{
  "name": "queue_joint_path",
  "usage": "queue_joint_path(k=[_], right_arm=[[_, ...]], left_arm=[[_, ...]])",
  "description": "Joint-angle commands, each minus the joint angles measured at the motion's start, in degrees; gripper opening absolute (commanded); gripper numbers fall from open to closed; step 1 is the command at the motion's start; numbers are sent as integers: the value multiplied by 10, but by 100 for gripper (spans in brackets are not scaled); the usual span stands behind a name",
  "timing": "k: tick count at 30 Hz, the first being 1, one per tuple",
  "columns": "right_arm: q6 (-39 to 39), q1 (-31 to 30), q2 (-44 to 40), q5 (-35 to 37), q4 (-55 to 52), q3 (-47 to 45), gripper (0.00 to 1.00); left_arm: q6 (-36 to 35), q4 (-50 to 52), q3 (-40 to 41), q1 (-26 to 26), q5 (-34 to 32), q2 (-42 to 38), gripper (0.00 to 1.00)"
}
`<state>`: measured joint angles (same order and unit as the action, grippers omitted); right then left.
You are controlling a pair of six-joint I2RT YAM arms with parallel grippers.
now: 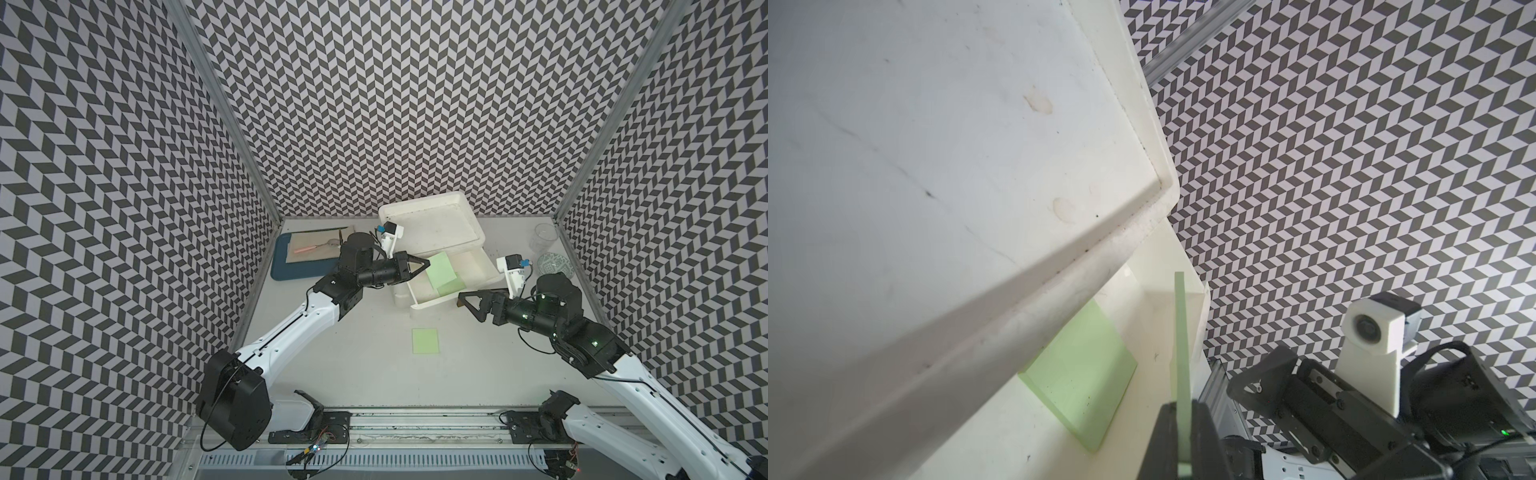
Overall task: Please put the sticky notes in the drawer by color
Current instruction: Place the sticky notes in the drawer.
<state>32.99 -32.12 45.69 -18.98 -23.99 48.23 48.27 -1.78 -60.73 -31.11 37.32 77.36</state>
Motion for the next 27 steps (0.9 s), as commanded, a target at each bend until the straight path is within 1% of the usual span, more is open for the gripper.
queue_joint_path(k=[1, 5, 8, 9, 10, 11, 12, 16, 18, 20, 21, 23, 27], right_arm=[[-13, 12, -19, 0, 33, 3, 93], [-19, 15, -20, -1, 32, 1, 93], [-20, 15, -30, 18, 30, -8, 93], [-20, 15, -34, 23, 30, -11, 93], [-22, 15, -38, 26, 29, -13, 93], [-23, 15, -39, 26, 27, -15, 93], [-25, 15, -39, 25, 26, -18, 94], [-42, 15, -39, -7, 27, -41, 93], [-44, 13, -43, -18, 23, -62, 92], [-43, 4, -47, -9, 15, -89, 91], [-39, -8, -49, 6, 11, -102, 90], [-24, -47, -56, 53, 12, -126, 89], [26, -195, -43, 210, 38, -157, 89]], left_arm=[[-18, -29, -26, -18, -21, 10, 5], [-27, -29, -38, -29, -12, 47, 7], [-33, -21, -48, -31, -7, 68, 9], [-34, -21, -47, -31, -8, 72, 10], [-37, -19, -48, -31, -8, 74, 13], [-42, -11, -51, -31, -13, 76, 21], [-49, 0, -56, -30, -20, 77, 34], [-85, 47, -82, -26, -36, 67, 65], [-101, 69, -86, -20, -48, 48, 73], [-118, 90, -81, -11, -68, 20, 79], [-126, 97, -72, -5, -81, 1, 82], [-136, 105, -45, 6, -107, -39, 83], [-141, 101, 47, 26, -164, -122, 83]])
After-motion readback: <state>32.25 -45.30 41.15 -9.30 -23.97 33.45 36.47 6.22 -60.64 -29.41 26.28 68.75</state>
